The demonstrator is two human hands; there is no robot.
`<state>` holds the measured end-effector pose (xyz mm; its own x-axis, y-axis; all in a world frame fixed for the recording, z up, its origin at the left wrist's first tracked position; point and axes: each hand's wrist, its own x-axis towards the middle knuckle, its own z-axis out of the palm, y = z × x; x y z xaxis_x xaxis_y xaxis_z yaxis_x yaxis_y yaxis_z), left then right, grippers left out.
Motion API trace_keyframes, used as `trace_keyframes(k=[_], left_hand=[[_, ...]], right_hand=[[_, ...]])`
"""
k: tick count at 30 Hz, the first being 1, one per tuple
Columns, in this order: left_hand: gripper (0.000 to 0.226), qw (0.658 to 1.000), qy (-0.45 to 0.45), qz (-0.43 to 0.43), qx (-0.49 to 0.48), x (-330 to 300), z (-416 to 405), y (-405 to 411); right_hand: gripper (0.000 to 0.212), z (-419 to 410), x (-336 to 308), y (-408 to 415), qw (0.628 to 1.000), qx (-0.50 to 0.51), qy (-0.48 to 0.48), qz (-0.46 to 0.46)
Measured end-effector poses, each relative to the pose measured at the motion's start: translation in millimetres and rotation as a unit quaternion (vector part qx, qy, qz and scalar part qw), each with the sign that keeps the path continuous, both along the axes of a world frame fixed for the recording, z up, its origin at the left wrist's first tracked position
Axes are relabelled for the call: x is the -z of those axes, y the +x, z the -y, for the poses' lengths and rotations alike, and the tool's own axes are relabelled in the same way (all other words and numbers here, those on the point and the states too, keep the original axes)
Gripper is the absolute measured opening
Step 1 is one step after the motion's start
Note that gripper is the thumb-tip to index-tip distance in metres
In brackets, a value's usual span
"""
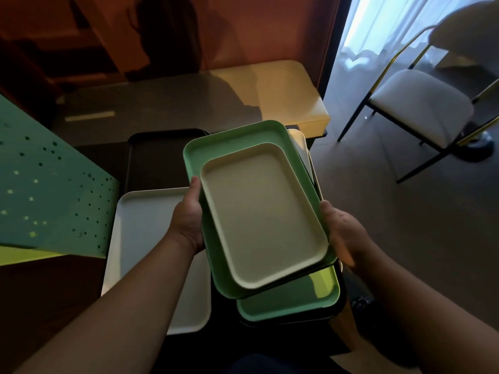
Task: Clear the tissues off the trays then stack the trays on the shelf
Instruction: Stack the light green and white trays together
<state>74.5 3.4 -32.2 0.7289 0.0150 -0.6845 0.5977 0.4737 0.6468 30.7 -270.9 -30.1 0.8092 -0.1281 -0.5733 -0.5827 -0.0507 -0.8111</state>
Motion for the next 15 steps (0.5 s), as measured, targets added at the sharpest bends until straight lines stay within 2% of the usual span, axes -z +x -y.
trace_keyframes(k=[3, 6, 11, 15], left_hand=[[0.060, 0.994, 0.108, -0.008, -0.021, 1.6, 2.4, -0.3], [0.046, 0.981, 0.193, 0.010, -0.019, -2.2, 9.8, -1.0], [0.018, 0.983, 0.185, 0.005, 0.021, 4.7, 16.1, -5.1], [0.017, 0.986, 0.159, 0.013, 0.040, 7.4, 15.9, -9.0]], right_hand=[[0.050, -1.6, 5.7, -11.9, 0.999, 0.003, -0.033, 0.004], [0.043, 4.2, 9.7, -16.9, 1.000, -0.005, -0.012, -0.011], [0.036, 13.5, 14.9, -17.4, 0.996, -0.071, -0.049, -0.022], [0.032, 14.0, 20.1, -21.5, 0.995, -0.063, -0.080, -0.025]])
